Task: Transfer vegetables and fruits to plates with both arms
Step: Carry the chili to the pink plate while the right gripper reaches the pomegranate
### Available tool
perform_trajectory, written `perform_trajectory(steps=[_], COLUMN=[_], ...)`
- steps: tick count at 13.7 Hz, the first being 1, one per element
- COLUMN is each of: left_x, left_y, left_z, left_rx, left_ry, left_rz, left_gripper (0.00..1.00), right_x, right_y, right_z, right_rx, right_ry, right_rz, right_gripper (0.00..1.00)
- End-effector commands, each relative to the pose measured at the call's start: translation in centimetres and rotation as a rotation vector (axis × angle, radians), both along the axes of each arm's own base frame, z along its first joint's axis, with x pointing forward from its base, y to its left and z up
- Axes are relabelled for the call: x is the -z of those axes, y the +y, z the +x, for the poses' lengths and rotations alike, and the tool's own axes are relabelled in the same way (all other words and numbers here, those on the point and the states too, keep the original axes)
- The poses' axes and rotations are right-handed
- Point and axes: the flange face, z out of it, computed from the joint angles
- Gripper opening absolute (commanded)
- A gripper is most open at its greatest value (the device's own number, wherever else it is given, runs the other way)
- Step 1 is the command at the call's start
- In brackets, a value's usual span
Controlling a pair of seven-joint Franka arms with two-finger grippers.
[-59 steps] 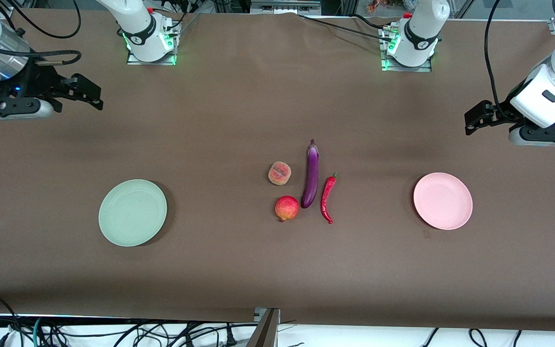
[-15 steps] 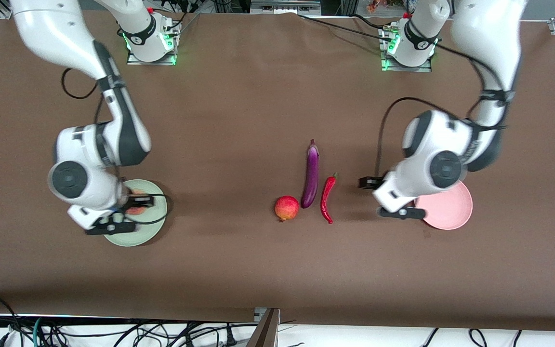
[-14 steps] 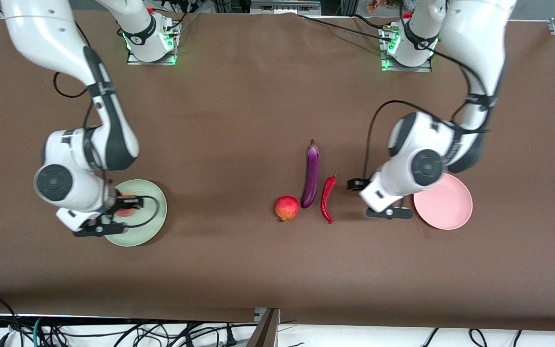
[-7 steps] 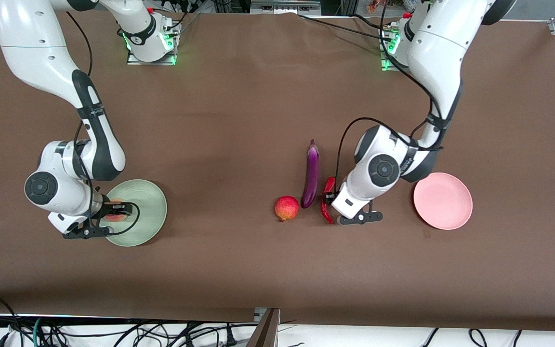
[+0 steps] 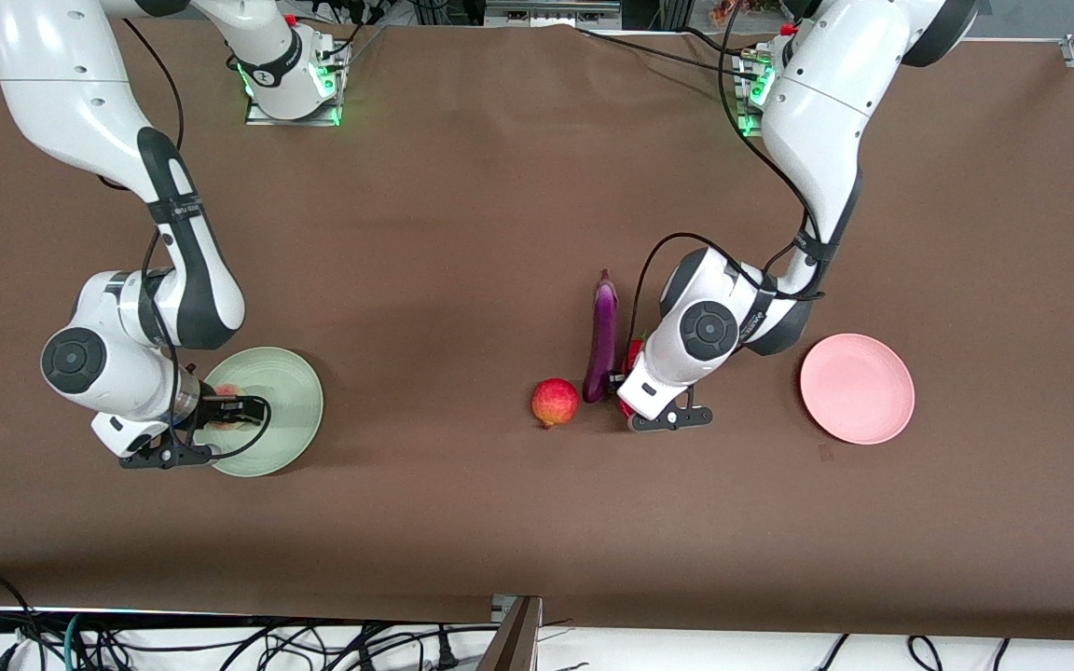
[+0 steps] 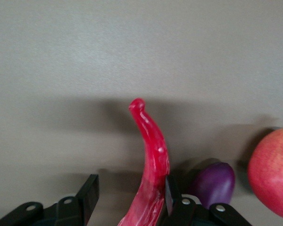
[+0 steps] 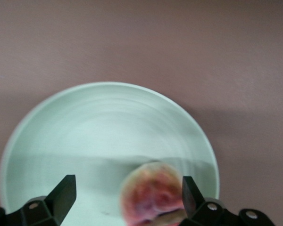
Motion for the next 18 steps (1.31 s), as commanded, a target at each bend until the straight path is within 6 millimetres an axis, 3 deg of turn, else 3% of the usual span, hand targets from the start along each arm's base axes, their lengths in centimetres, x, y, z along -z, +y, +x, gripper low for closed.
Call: perform_trajectory(steps=[1,5,8,11,12,15,18], left_x=[0.2,1.2,1.5,1.0,0.5,-2.3,-6.8], left_y=[-0.6,-1.2,-1.2,-0.8,-0.6,1.9,7.2], left_z=[0.6,0.0,-0.1,0.3,0.5,2.1,4.0], left_rx=[-0.015,-0.004,-0.002,0.014,0.015,0.043,0.06], left_ry=[-0.009,0.003,0.007,-0.004,-0.013,-0.063,-0.024], left_rz=[-0.003,0.003,0.006,0.009,0.013,0.052,0.079], left_gripper=[0.65,0.65,0.63,0.1,0.01,0.0,0.0], right_x=[-3.1,-4.8,-4.9,-5.4,-5.3,-4.7,-3.4], right_y=[3.6,11.4,15.2,18.2,19.1,23.2,29.2], right_z=[0.6,-0.1,-1.0,-1.4,-1.7,-3.0,-4.3], right_rx=[0.058,0.165,0.214,0.261,0.269,0.312,0.363], right_ry=[0.017,0.021,0.021,0.016,0.019,0.025,-0.043], right_rz=[0.035,0.048,0.053,0.078,0.087,0.106,0.167], right_gripper=[0.99,0.99,0.99,0.99,0.99,0.99,0.99])
